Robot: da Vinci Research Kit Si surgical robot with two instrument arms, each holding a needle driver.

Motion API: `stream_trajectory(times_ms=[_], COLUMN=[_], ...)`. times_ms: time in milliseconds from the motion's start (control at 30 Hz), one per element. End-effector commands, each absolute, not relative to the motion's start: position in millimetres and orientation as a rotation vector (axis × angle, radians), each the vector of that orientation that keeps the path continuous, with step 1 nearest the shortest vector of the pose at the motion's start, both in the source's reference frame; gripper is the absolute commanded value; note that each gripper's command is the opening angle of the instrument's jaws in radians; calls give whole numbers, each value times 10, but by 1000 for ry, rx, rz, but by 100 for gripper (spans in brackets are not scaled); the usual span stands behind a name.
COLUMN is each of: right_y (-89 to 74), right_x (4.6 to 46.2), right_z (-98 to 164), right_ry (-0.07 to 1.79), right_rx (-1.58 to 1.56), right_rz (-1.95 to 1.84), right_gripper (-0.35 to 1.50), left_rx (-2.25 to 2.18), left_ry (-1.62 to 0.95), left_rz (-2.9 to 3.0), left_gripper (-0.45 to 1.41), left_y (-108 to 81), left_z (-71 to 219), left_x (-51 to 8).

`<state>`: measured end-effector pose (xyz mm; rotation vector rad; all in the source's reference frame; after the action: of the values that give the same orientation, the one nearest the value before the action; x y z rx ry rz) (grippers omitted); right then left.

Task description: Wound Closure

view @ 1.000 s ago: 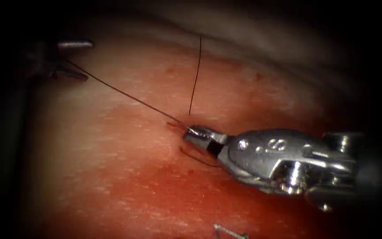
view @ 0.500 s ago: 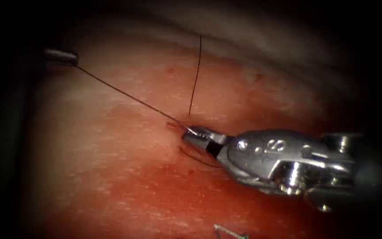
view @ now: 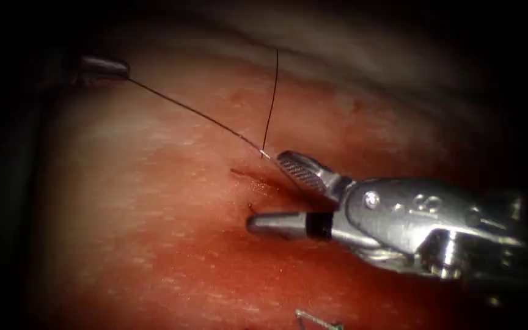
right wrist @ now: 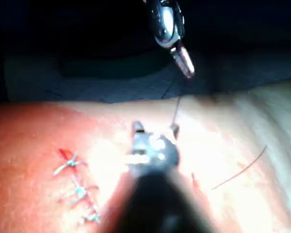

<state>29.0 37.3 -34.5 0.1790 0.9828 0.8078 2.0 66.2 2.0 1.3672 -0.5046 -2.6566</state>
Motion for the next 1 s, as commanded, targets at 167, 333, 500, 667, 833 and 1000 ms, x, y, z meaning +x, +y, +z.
stream_trajectory(times_ms=[167, 333, 500, 667, 833, 1000], right_y=[383, 404, 437, 442, 422, 398], right_x=[284, 260, 240, 253, 283, 334], right_z=[-347, -352, -323, -271, -222, -204], right_ry=[1023, 1081, 1095, 1097, 1110, 1145], right_rx=[174, 205, 166, 120, 134, 152], right_rz=[816, 784, 703, 641, 585, 537], right_gripper=[145, 114, -35, -35, -35, -35], left_rx=[1378, 1449, 1524, 1623, 1639, 1526], left_ry=[-496, -462, -450, -470, -503, -611], left_rz=[-2666, -2583, -2516, -2524, -2580, -2704], left_gripper=[-35, -35, -35, -35, -35, -35], left_y=[657, 653, 653, 659, 665, 667], left_z=[27, 29, 25, 23, 32, 68], left_x=[15, 8, -1, -3, -8, -33])
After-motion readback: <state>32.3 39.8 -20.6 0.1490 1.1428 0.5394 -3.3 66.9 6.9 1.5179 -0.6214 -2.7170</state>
